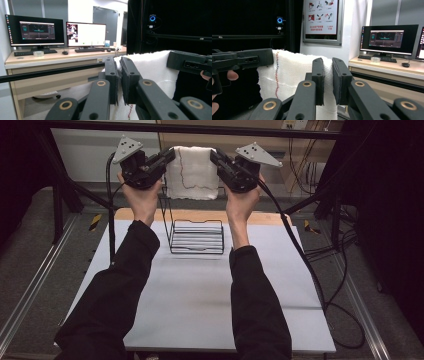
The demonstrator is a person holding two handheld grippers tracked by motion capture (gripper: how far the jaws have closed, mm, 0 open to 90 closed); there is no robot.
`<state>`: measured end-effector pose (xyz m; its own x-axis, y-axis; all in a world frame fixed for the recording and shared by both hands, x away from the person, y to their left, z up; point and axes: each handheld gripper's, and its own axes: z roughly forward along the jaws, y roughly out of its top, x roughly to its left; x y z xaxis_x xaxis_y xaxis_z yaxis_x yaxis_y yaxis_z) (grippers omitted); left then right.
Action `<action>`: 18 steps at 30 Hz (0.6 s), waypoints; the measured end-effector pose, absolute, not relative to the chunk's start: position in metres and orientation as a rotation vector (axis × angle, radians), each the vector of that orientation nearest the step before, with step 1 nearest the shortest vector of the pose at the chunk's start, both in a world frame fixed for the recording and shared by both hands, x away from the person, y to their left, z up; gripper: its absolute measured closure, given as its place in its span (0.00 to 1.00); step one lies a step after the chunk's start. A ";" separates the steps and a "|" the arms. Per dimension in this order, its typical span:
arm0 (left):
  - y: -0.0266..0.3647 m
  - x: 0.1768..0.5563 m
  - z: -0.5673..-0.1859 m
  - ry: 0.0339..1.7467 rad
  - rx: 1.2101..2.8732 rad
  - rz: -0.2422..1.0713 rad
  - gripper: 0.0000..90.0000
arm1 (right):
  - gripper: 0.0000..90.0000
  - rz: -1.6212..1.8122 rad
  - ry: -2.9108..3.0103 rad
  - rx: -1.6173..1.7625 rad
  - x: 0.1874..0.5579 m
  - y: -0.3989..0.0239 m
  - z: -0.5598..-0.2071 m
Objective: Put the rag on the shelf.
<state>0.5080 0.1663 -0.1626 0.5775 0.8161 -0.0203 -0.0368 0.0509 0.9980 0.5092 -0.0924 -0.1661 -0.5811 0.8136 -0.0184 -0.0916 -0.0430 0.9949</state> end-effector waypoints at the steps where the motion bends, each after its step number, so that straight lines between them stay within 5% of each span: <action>1: 0.166 0.510 -0.163 0.731 1.378 0.747 0.94 | 0.90 1.705 1.558 0.784 0.511 -0.093 -0.166; 18: 0.166 0.529 -0.173 0.769 1.413 0.744 0.93 | 0.90 1.695 1.584 0.841 0.533 -0.090 -0.175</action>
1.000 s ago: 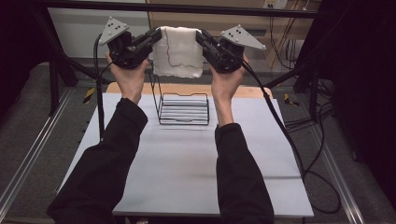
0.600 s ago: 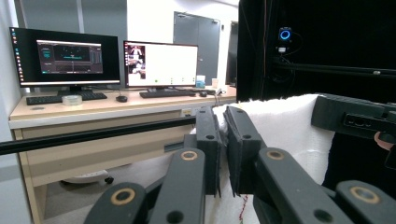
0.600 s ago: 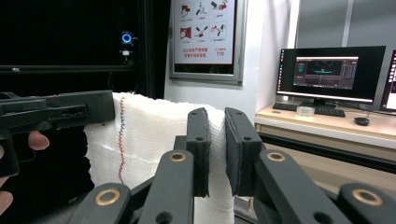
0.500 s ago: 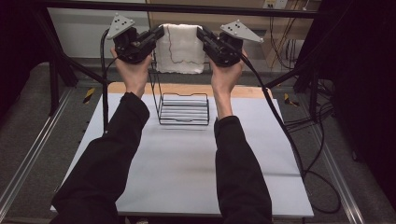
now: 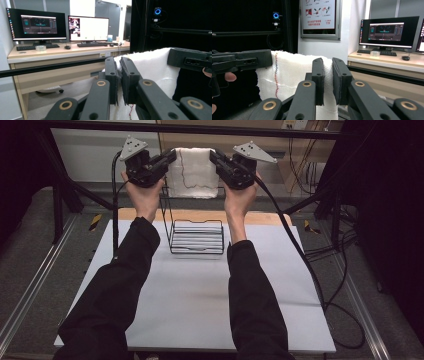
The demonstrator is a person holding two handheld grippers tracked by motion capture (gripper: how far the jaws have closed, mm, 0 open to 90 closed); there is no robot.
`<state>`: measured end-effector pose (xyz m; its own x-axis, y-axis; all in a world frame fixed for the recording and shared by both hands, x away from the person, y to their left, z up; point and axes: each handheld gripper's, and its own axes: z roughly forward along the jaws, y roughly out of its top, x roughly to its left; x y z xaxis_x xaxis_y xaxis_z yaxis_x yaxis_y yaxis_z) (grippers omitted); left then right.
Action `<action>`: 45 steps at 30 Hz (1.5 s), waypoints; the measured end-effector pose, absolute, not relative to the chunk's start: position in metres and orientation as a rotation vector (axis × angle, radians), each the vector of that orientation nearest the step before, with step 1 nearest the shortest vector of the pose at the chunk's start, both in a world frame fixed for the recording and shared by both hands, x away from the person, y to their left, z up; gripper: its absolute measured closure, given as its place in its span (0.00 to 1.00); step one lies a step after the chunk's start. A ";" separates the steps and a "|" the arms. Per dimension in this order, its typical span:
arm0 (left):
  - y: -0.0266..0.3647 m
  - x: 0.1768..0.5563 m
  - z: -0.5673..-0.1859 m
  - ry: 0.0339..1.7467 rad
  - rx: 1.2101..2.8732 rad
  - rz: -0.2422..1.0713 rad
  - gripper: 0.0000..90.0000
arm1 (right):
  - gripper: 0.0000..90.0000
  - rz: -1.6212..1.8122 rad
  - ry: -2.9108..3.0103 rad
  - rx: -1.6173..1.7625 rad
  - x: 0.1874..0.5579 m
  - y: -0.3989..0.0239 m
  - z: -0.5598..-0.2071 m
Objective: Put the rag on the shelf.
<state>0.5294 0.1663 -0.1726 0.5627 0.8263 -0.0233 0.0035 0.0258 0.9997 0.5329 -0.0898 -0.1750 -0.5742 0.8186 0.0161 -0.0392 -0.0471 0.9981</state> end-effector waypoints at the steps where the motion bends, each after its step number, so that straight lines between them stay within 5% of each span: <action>1: 0.167 0.530 -0.173 0.769 1.413 0.744 0.93 | 0.90 1.696 1.588 0.844 0.534 -0.090 -0.175; 45: 0.171 0.514 -0.209 0.739 1.509 0.722 0.93 | 0.89 1.645 1.701 0.866 0.521 -0.094 -0.209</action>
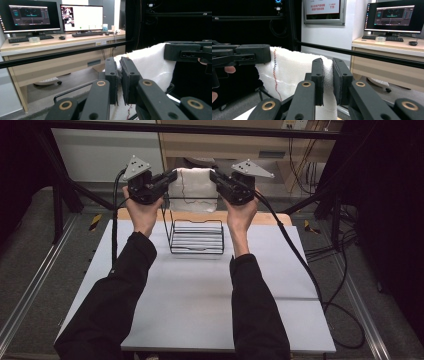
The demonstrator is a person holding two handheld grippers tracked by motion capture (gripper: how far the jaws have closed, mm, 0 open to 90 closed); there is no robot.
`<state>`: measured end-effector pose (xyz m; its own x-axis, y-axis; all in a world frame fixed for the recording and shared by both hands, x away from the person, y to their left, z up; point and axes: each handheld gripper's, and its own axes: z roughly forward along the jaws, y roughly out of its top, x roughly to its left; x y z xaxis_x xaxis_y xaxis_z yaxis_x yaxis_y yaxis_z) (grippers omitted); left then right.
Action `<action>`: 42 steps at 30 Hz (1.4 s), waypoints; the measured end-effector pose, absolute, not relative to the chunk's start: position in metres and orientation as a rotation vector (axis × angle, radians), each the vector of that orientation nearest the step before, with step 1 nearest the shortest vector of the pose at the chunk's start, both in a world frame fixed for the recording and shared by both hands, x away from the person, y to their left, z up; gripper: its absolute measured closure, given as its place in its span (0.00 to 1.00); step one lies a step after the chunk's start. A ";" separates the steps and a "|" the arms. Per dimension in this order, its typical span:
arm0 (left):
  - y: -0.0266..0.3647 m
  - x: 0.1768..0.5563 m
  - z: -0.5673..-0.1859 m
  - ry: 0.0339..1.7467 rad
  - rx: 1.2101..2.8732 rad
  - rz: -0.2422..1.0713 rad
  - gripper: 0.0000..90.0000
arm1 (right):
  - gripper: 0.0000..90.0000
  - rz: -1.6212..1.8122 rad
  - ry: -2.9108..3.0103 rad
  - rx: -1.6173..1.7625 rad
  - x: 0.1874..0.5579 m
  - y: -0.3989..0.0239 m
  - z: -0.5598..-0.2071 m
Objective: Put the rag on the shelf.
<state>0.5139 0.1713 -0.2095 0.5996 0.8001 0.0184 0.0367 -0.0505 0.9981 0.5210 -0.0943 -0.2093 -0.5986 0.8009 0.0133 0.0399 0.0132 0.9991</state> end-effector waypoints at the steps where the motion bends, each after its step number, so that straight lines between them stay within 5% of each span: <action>1: 0.172 0.513 -0.211 0.741 1.504 0.717 0.93 | 0.89 1.648 1.698 0.862 0.521 -0.094 -0.210; 42: 0.177 0.477 -0.240 0.725 1.598 0.680 0.90 | 0.86 1.626 1.827 0.822 0.480 -0.099 -0.235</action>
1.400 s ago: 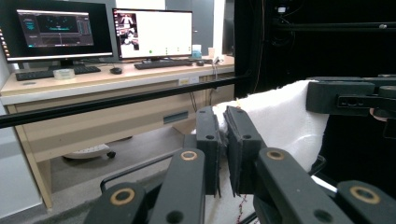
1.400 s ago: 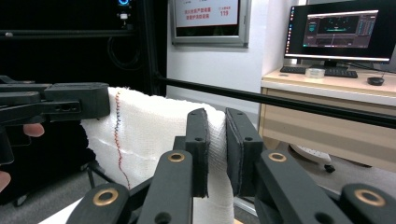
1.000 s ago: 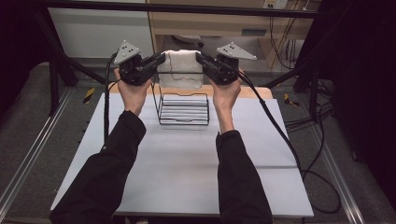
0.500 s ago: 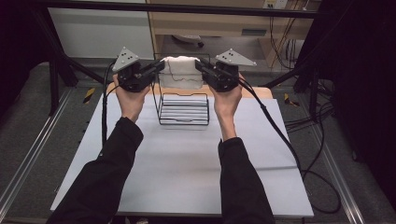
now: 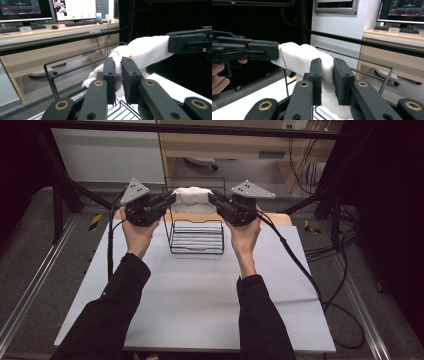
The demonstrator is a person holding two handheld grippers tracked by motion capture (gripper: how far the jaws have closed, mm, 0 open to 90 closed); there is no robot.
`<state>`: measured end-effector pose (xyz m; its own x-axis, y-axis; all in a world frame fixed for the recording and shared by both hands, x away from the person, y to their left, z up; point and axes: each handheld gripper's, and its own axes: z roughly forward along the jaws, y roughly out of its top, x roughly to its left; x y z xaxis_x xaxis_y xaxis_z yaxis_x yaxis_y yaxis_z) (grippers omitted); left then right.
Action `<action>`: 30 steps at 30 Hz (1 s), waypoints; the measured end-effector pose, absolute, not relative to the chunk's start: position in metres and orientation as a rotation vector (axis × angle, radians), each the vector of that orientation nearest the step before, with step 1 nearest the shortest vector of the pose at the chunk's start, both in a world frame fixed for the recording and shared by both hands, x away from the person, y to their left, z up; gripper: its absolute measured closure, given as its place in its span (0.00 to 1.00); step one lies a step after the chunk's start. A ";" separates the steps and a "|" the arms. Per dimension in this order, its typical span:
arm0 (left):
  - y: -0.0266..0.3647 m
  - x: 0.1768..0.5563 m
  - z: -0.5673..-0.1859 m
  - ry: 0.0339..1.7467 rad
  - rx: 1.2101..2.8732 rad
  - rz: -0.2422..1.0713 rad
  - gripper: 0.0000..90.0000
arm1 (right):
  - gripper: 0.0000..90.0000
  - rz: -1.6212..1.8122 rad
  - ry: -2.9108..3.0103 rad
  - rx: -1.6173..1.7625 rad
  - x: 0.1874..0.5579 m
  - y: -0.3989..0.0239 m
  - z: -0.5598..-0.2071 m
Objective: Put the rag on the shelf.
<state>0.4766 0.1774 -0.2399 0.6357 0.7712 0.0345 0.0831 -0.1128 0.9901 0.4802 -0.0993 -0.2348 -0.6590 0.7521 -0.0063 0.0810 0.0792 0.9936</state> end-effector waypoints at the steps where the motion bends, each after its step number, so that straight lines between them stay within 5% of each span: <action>1: 0.177 0.476 -0.240 0.725 1.603 0.681 0.90 | 0.86 1.624 1.831 0.822 0.480 -0.100 -0.236; 30: 0.178 0.467 -0.267 0.758 1.714 0.635 0.84 | 0.82 1.571 1.964 0.837 0.466 -0.103 -0.259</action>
